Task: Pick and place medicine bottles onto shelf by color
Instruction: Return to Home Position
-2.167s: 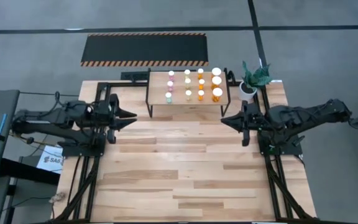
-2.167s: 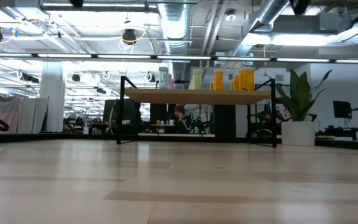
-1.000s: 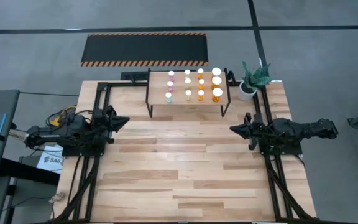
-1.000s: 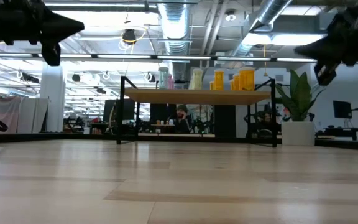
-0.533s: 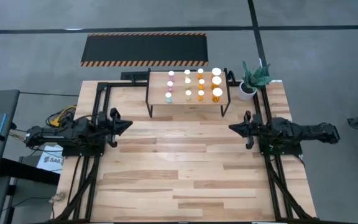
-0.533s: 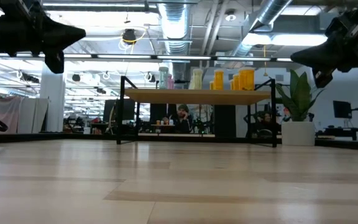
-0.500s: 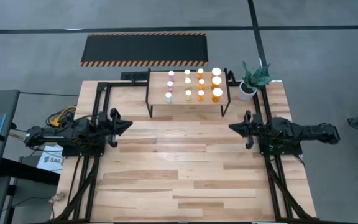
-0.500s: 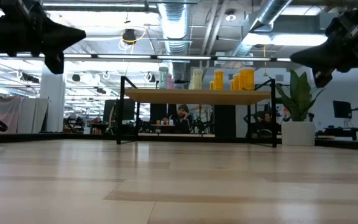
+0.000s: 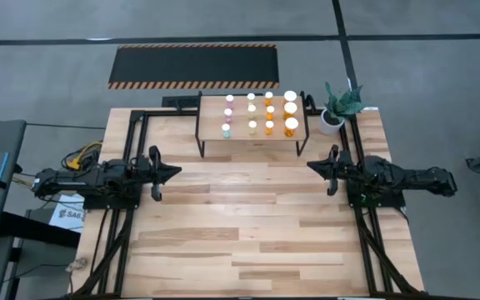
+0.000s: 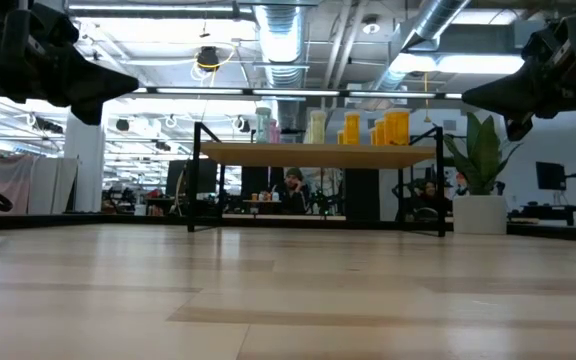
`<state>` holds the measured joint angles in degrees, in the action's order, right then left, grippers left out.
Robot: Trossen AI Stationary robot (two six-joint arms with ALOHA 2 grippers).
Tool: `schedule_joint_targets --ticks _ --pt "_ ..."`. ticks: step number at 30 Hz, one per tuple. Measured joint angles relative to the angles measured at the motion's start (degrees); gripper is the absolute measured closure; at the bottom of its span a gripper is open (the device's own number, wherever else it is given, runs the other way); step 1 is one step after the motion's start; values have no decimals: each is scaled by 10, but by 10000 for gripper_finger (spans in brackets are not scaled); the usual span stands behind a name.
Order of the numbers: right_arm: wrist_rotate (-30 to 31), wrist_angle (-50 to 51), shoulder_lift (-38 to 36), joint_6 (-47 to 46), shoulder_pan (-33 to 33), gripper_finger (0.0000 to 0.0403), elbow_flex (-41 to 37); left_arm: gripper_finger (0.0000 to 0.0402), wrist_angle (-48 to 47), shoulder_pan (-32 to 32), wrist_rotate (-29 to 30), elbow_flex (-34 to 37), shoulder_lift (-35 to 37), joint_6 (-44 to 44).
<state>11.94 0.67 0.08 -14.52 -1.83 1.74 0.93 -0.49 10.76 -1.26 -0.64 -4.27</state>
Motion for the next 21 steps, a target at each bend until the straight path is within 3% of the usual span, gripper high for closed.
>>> schedule_joint_targets --ticks 21 --pt "0 2 0 0 0 390 -1 401 -3 0 1 -1 0 0"
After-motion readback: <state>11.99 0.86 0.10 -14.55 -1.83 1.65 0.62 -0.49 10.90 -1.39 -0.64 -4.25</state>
